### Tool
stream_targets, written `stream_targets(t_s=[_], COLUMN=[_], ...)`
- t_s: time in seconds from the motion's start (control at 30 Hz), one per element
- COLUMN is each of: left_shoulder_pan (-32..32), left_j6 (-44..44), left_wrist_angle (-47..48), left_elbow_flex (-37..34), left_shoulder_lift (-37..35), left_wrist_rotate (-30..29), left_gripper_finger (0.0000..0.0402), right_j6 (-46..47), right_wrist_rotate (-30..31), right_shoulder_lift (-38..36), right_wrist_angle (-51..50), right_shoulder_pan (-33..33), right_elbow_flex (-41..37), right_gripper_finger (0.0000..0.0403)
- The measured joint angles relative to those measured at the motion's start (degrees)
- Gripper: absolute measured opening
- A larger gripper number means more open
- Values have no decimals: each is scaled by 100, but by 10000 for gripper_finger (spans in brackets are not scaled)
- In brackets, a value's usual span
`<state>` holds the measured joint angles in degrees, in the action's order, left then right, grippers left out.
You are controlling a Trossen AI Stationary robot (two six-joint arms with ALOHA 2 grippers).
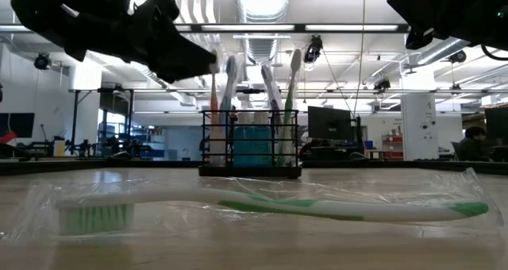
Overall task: Pick & Place toothbrushing station
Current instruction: Put the green toothbrush into the black wire organizer
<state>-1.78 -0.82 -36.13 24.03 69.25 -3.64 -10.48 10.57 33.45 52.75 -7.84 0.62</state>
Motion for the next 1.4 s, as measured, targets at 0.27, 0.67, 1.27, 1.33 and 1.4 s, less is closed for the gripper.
stream_targets(t_s=[0.27, 0.67, 1.27, 1.33, 1.4], left_shoulder_pan=[1, 2, 0, -1, 0], left_j6=[-244, -426, -384, -358, -362], left_wrist_angle=[924, 3468, 3913, 3937, 3987], left_elbow_flex=[4, 4, -1917, -2026, -2096], left_shoulder_lift=[-1078, -3727, -6732, -6914, -6924], left_wrist_rotate=[7, 301, 277, 424, 647], left_gripper_finger=[266, 188, 3, 3, 2], right_j6=[0, 23, 0, 0, -2], right_wrist_rotate=[2, 0, 0, 0, 0], right_shoulder_lift=[2, 2, 125, 127, 125], right_wrist_angle=[0, -22, -19, -19, -20], right_shoulder_pan=[-2, -2, 0, 0, 2], right_elbow_flex=[0, 0, 0, 0, 0], right_gripper_finger=[8, 8, 8, 8, 8])
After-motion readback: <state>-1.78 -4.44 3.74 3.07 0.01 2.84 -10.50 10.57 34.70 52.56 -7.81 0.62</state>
